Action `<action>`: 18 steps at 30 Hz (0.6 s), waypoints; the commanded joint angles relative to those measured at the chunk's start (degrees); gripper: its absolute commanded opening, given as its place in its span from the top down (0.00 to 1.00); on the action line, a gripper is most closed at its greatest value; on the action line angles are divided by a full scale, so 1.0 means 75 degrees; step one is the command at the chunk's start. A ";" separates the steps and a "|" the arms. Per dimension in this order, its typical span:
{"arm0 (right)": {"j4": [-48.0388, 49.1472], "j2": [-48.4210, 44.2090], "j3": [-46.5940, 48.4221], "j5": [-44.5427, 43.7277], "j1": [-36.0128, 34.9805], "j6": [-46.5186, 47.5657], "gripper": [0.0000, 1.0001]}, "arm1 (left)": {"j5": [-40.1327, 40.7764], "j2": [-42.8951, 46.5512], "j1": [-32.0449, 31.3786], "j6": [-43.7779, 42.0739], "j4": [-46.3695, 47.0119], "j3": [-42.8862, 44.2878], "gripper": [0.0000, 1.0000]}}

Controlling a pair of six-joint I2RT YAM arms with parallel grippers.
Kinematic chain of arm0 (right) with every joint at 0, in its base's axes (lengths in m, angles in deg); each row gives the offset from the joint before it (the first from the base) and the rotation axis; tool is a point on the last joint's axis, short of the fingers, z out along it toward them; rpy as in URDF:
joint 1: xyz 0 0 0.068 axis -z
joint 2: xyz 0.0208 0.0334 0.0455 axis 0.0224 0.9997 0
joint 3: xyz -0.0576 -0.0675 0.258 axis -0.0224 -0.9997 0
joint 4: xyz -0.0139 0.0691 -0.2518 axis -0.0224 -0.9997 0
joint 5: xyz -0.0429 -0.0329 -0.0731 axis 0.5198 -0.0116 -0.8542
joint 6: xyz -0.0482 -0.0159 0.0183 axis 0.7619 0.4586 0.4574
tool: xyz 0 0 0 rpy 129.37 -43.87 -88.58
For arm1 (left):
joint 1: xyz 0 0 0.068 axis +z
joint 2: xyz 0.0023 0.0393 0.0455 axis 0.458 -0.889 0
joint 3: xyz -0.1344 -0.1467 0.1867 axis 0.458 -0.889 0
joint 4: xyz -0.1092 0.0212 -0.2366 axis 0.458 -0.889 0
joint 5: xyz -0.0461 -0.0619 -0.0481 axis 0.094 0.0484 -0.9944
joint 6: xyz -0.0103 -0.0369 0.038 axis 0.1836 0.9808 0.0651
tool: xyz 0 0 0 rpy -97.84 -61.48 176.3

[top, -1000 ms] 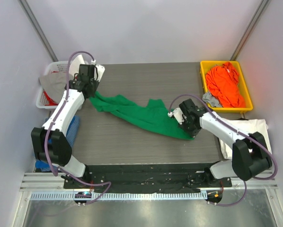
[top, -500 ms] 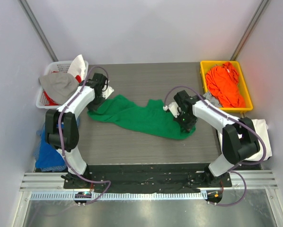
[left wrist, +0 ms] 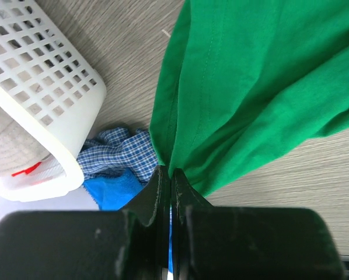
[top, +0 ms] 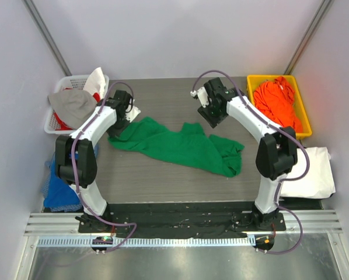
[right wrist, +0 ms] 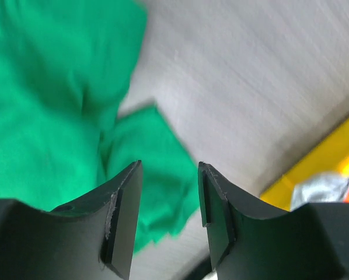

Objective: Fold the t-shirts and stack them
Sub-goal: Flatten the tshirt out

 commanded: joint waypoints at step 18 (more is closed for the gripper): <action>0.0255 0.4148 0.4608 0.1227 -0.0695 -0.1272 0.48 | -0.1510 0.0196 -0.0034 0.0845 0.0863 0.0199 1.00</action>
